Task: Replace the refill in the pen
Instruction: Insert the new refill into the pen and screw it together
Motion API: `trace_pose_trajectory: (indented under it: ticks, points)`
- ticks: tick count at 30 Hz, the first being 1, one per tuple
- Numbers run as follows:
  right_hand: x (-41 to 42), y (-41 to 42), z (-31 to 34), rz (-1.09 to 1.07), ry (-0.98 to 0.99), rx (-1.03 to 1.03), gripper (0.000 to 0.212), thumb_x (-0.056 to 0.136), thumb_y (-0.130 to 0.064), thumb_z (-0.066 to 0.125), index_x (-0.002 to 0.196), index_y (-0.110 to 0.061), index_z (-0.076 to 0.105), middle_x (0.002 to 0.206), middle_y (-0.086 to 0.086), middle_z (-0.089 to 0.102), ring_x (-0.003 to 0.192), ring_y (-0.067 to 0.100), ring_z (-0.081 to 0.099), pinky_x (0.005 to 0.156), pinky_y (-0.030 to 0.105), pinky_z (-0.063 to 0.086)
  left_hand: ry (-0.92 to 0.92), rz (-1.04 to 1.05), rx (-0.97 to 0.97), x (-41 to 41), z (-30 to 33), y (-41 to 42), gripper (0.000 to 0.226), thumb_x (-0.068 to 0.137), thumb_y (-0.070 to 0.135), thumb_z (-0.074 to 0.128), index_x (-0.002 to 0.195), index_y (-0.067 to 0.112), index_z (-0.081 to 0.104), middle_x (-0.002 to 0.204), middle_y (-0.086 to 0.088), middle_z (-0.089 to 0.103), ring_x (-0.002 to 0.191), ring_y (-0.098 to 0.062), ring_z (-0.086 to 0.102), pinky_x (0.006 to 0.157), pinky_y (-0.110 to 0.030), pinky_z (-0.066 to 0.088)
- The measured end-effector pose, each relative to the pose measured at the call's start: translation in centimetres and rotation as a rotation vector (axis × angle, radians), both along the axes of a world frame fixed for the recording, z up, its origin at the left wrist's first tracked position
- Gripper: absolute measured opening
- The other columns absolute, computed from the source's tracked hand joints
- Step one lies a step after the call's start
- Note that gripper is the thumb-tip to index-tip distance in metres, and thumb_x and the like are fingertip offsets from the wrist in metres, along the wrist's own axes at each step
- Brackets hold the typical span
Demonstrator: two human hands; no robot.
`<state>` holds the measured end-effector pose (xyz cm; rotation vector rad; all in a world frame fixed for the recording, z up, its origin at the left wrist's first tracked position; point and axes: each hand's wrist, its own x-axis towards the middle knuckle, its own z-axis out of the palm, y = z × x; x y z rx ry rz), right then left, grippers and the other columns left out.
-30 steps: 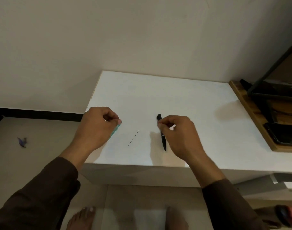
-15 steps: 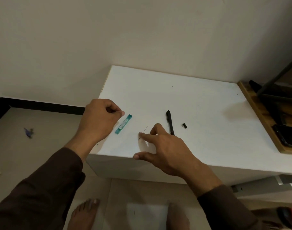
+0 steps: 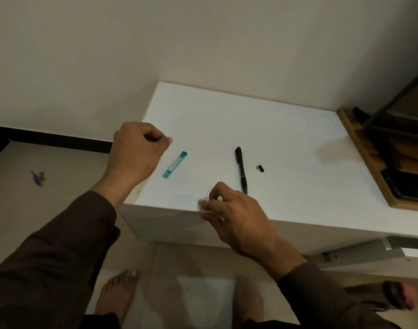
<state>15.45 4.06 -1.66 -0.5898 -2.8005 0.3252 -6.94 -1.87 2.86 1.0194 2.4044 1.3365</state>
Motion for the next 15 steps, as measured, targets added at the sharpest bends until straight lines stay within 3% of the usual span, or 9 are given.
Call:
trace_pose_trajectory:
  ticks: [5,12,15]
  points:
    - [0.27,-0.18,-0.82,0.005,0.073,-0.023,0.01,0.093,-0.024,0.074,0.099,-0.019,0.078,0.096,0.0,0.066,0.064,0.023,0.06,0.055,0.035,0.051,0.018,0.03,0.037,0.08,0.21,-0.32,0.018,0.092,0.026,0.073,0.089,0.009,0.077,0.086,-0.003,0.073,0.078,-0.014,0.067,0.067,-0.016,0.043]
    - [0.29,-0.73,-0.94,0.03,0.134,0.028,0.006,0.092,-0.017,0.075,0.087,-0.018,0.078,0.093,0.0,0.067,0.054,0.021,0.054,0.05,0.031,0.045,0.02,0.039,0.062,-0.05,0.36,-0.83,0.021,0.092,0.027,0.072,0.09,0.008,0.077,0.087,-0.005,0.075,0.082,-0.016,0.069,0.073,-0.02,0.046]
    - [-0.02,-0.9,-0.15,-0.042,0.225,-0.103,0.003,0.091,-0.018,0.077,0.089,-0.016,0.079,0.095,-0.002,0.067,0.051,0.01,0.047,0.053,0.024,0.04,-0.002,0.019,0.069,0.08,0.45,-0.85,0.021,0.092,0.03,0.072,0.088,0.01,0.078,0.084,-0.002,0.075,0.077,-0.014,0.069,0.072,-0.02,0.05]
